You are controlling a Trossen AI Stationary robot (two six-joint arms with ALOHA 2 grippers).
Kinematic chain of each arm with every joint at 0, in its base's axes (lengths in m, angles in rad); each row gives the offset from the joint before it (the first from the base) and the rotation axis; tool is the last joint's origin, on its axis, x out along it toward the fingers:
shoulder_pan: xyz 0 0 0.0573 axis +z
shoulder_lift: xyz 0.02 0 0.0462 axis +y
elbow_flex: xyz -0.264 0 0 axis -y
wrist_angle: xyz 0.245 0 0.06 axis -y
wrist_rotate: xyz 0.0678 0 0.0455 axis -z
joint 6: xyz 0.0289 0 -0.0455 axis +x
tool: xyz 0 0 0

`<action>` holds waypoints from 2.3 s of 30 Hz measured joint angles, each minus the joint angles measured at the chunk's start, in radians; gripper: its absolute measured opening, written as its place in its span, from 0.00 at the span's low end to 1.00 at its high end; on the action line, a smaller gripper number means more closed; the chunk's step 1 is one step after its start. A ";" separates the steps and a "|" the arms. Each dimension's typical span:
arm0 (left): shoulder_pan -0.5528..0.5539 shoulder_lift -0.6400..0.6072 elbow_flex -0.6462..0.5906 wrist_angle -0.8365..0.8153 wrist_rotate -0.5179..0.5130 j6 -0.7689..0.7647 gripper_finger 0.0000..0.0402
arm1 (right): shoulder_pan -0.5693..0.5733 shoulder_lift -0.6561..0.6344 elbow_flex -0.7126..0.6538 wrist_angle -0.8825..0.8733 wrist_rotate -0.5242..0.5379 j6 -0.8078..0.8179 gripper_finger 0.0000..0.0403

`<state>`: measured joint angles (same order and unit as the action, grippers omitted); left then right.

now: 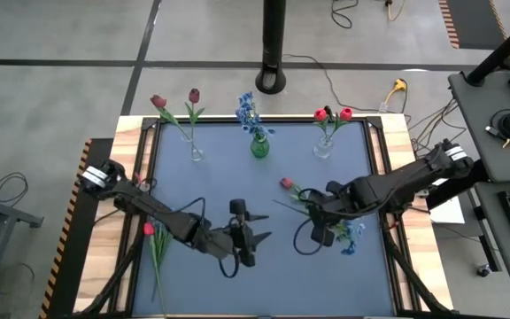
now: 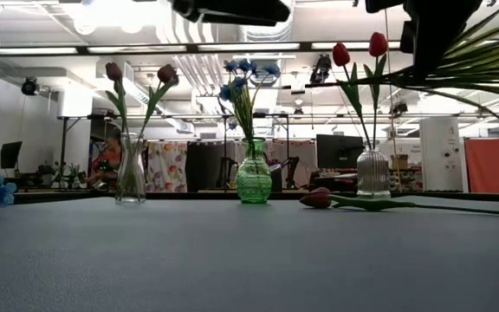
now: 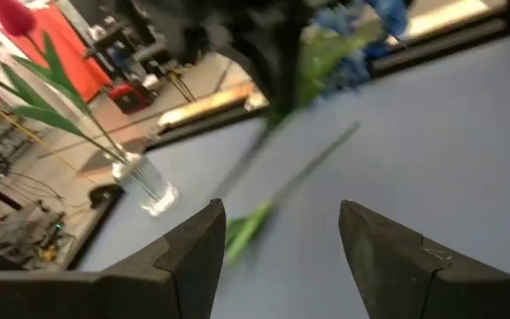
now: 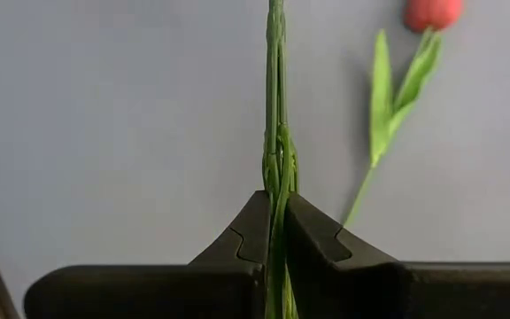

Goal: Sort flowers into vase by color
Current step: Put the right blue flower into the green vase

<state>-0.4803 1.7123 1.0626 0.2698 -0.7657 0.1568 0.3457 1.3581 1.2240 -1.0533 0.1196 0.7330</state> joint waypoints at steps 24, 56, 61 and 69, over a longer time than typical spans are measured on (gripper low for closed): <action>0.158 0.094 0.003 0.109 0.312 0.070 0.51 | 0.012 0.065 0.000 0.068 -0.016 -0.017 0.04; 0.215 0.219 0.076 0.112 0.315 0.066 0.12 | 0.012 0.065 0.000 0.071 -0.027 -0.033 0.04; 0.215 0.219 0.076 0.106 0.356 0.056 0.02 | 0.012 0.065 0.000 0.072 -0.049 -0.024 0.07; 0.191 0.219 0.076 0.107 0.329 0.019 0.00 | 0.012 0.057 0.030 0.061 -0.043 -0.028 0.29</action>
<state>-0.2897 1.9312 1.1385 0.3770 -0.4364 0.1759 0.3576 1.4147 1.2537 -0.9925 0.0764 0.7049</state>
